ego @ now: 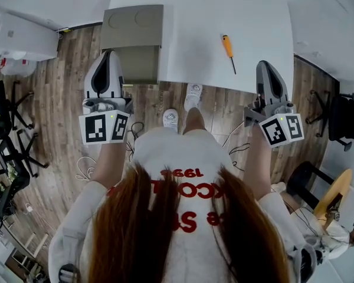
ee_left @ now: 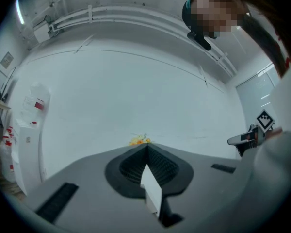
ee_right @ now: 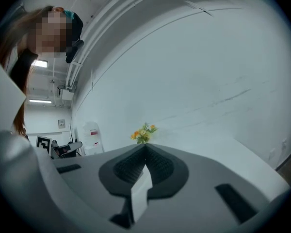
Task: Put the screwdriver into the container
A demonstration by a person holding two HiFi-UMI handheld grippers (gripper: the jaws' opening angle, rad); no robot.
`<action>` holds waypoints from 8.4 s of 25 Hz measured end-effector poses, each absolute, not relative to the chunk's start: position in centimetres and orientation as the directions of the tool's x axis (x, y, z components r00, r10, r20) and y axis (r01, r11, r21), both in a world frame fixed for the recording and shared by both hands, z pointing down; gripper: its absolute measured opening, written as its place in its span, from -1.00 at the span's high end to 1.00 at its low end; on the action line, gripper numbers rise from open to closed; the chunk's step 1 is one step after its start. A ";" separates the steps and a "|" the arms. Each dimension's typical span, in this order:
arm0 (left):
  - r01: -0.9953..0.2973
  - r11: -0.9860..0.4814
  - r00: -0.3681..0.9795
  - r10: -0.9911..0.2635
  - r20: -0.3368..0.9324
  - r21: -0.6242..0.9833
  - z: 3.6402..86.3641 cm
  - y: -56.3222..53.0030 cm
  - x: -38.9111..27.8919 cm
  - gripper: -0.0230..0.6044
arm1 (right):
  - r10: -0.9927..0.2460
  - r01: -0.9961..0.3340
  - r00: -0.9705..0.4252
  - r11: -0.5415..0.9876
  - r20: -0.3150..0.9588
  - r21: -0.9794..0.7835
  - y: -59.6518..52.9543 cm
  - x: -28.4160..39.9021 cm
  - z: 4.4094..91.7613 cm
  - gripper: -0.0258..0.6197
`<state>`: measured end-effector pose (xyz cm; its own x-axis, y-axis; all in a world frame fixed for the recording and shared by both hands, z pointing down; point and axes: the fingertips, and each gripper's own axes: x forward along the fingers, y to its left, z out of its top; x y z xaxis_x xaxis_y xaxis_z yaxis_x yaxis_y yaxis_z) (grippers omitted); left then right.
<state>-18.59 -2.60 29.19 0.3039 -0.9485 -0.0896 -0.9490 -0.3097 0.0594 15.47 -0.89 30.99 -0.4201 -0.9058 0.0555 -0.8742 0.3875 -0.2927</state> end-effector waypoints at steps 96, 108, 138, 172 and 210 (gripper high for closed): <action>-0.920 -0.383 0.388 -0.920 0.055 0.077 35.4 -20.8 -7.3 0.91 | -0.753 -0.869 -0.495 0.422 0.433 -0.259 -17.3 15.6 47.9 0.57; -0.915 -0.402 0.397 -0.913 -0.094 0.039 28.9 -21.5 -6.6 0.91 | -0.881 -0.876 -0.469 0.456 0.057 -0.159 -19.4 17.1 32.1 0.58; -0.999 -0.020 0.027 -0.983 -0.183 -0.040 26.1 -15.5 -18.1 0.91 | -0.605 -0.600 -0.792 0.796 -0.080 -0.083 -20.4 3.3 26.4 0.58; -0.920 0.388 -0.386 -0.921 0.046 0.050 34.6 -0.7 -29.9 0.91 | 0.152 0.045 -0.878 0.970 0.453 -0.239 -6.0 -20.2 45.1 0.58; -0.849 0.528 -0.528 -0.849 -0.018 0.009 33.8 2.0 -34.6 0.91 | 0.010 -0.004 -0.997 0.982 0.076 -0.187 -10.7 -23.8 38.2 0.91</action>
<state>-34.55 2.03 33.80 -0.5282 -0.8490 -0.0179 -0.8491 0.5281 0.0087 -23.79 -10.74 38.20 -0.9971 0.0100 0.0757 -0.0043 0.9824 -0.1866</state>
